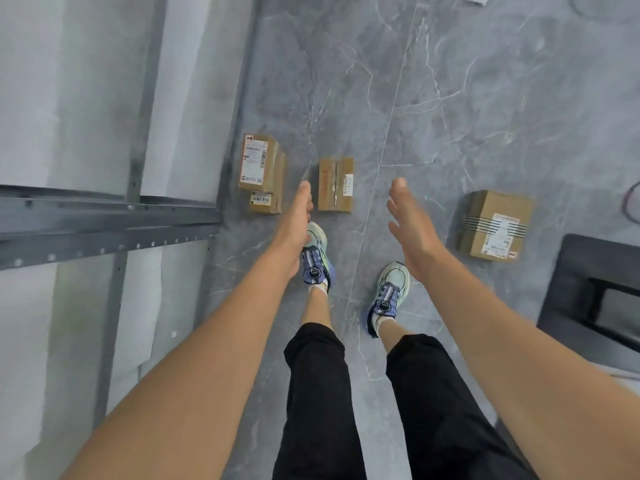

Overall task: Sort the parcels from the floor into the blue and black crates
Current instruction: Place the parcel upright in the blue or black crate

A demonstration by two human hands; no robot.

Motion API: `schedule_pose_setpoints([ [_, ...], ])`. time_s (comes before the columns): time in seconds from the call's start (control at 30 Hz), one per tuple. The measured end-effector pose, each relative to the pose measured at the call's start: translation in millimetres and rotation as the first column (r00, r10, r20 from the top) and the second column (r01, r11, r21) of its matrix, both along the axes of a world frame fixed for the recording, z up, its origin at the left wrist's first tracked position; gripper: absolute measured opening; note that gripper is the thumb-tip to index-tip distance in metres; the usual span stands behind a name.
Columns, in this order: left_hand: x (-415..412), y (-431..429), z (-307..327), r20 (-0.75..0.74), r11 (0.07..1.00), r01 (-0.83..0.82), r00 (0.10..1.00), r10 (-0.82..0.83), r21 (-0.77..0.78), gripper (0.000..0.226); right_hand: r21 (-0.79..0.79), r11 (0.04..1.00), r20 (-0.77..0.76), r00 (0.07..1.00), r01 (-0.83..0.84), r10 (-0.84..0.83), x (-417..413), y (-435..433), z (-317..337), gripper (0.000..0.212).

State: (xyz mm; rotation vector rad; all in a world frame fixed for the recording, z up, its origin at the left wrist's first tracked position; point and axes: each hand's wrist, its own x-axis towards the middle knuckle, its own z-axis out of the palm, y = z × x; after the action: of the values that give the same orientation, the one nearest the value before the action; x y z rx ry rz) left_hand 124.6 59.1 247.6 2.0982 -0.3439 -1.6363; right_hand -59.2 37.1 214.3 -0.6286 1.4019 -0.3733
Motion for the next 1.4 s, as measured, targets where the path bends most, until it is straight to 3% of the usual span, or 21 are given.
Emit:
schedule_pose_setpoints([
  [0.2, 15.3, -43.2, -134.6, -0.027, 0.994, 0.088, 0.996, -0.087, 0.057, 0.060, 0.058, 0.998, -0.042, 0.999, 0.006, -0.004, 25.6, -33.2, -140.5, 0.083],
  [0.4, 47.5, -71.6, -268.6, -0.019, 0.976, 0.158, 0.987, -0.157, 0.149, 0.066, 0.167, 0.985, -0.095, 0.995, 0.052, -0.037, 60.1, -54.7, -265.1, 0.076],
  [0.63, 71.6, -90.4, -398.2, -0.085, 0.977, 0.110, 0.992, -0.096, 0.183, 0.068, 0.207, 0.974, -0.151, 0.987, 0.087, -0.056, 92.3, -74.0, -369.3, 0.063],
  [0.83, 75.1, -83.1, -497.7, -0.093, 0.974, 0.088, 0.993, -0.070, 0.208, 0.120, 0.222, 0.972, -0.156, 0.987, 0.074, -0.040, 111.1, -86.8, -421.6, 0.060],
  [1.0, 71.9, -105.3, -451.8, -0.149, 0.979, 0.121, 0.984, -0.097, 0.165, 0.060, 0.239, 0.968, -0.149, 0.988, 0.074, -0.039, 117.1, -88.3, -434.6, 0.063],
  [1.2, 71.9, -112.8, -398.5, -0.196, 0.994, 0.066, 0.979, -0.049, 0.081, 0.057, 0.155, 0.985, -0.163, 0.985, 0.076, -0.050, 112.4, -99.2, -386.5, 0.063],
  [1.4, 68.7, -120.7, -270.7, -0.161, 0.998, 0.007, 0.987, -0.018, -0.065, 0.061, 0.052, 0.998, -0.159, 0.987, 0.028, -0.019, 109.5, -122.3, -247.3, 0.055],
])
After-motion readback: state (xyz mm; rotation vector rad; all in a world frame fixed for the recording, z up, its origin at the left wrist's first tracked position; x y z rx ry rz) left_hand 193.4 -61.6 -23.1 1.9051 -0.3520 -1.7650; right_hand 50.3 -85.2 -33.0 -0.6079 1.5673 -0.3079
